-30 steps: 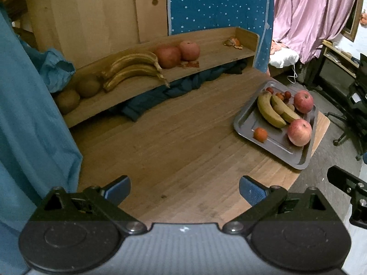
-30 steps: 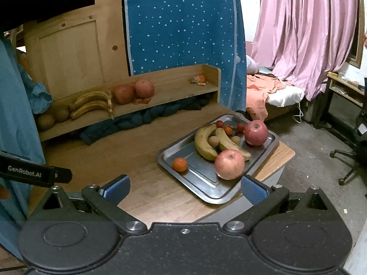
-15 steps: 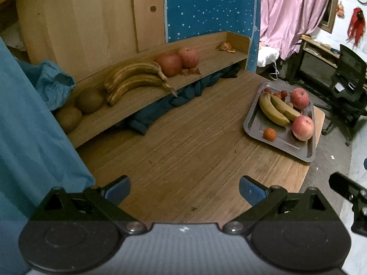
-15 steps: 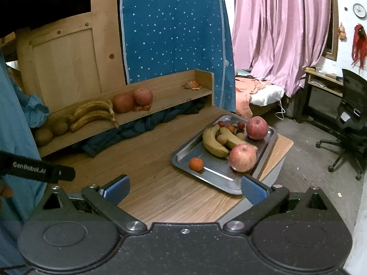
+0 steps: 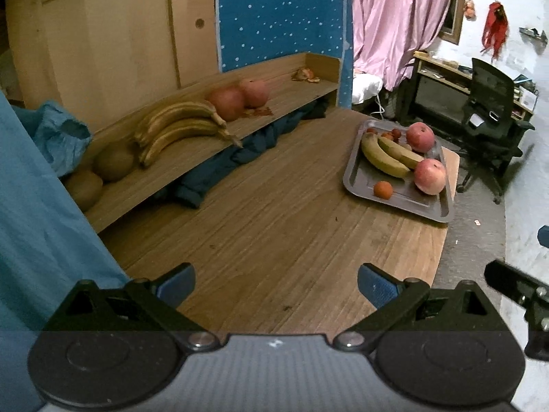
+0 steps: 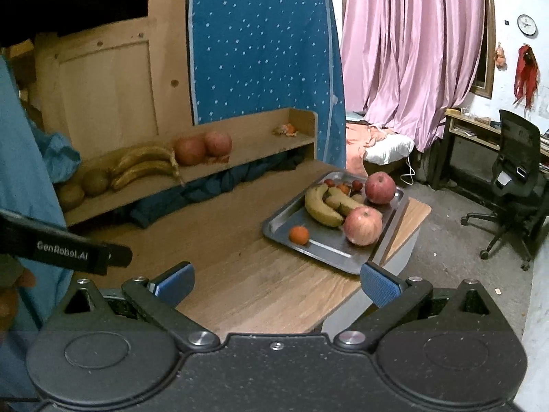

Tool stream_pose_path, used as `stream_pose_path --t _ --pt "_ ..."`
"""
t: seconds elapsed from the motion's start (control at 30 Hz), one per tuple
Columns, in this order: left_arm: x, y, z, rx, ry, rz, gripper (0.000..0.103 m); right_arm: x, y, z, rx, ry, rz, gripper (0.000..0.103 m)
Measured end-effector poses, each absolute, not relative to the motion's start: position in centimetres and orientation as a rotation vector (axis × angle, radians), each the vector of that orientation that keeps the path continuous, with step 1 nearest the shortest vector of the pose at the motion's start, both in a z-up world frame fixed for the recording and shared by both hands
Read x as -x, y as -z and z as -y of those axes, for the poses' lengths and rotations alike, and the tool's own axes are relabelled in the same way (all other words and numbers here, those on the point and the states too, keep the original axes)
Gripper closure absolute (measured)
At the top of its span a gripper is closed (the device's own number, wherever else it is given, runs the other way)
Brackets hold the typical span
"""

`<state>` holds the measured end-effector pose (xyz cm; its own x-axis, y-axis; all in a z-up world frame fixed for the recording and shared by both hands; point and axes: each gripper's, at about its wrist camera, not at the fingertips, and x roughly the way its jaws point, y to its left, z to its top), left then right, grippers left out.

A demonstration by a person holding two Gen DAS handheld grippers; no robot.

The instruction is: Organize fruits

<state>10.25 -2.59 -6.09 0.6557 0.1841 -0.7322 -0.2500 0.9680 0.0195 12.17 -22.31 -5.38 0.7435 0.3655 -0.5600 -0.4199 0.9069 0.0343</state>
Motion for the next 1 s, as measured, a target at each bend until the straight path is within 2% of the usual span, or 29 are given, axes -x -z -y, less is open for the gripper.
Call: stream_pose_path --t 1.0 --pt "-8.4 5.6 3.3 0.08 -0.19 -0.735 0.0 -10.1 5.5 22.4 0.11 -0.386 -0.543 0.001"
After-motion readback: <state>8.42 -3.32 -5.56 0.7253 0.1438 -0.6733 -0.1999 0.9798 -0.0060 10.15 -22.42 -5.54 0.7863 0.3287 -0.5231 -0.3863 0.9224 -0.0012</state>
